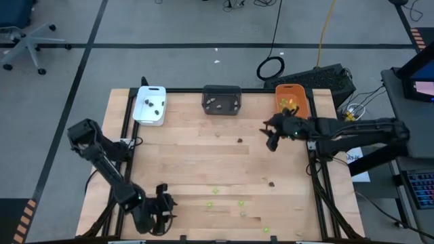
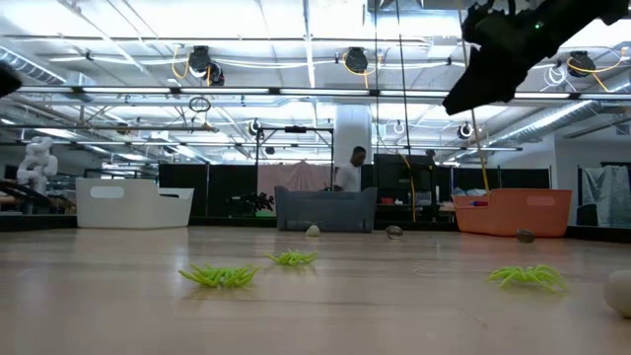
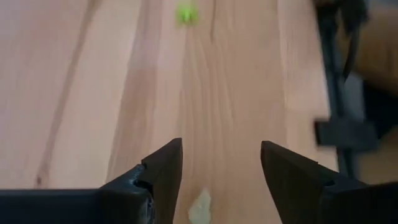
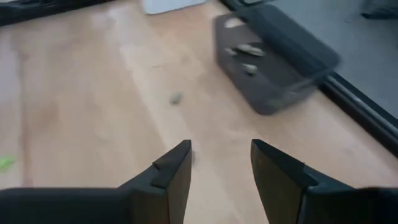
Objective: Sort Halloween decoration
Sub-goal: Put the white toy skull into the black bin
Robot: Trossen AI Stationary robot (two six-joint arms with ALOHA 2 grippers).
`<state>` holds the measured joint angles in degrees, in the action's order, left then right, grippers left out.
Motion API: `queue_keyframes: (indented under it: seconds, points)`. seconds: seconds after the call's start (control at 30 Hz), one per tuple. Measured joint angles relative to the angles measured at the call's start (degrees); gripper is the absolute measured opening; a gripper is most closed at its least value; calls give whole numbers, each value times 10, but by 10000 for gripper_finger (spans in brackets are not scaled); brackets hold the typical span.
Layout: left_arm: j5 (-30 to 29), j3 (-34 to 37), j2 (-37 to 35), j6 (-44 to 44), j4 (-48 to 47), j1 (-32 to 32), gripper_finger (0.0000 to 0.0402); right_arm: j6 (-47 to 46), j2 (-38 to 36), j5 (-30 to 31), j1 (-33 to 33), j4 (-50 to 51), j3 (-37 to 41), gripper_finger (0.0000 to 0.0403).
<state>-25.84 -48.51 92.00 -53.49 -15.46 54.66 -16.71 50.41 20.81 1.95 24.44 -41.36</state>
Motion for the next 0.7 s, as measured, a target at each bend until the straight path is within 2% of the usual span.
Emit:
queue_keyframes:
  seconds: [0.27,0.53,0.7]
  points:
    - [0,-32,46,-52,-77,29,217,0,52,35,-73,-40,0,153]
    - [-1,-32,74,-92,-86,37,215,16,105,35,-91,-88,0,153]
    - [2,-32,97,-91,-89,37,194,26,122,35,-96,-108,0,153]
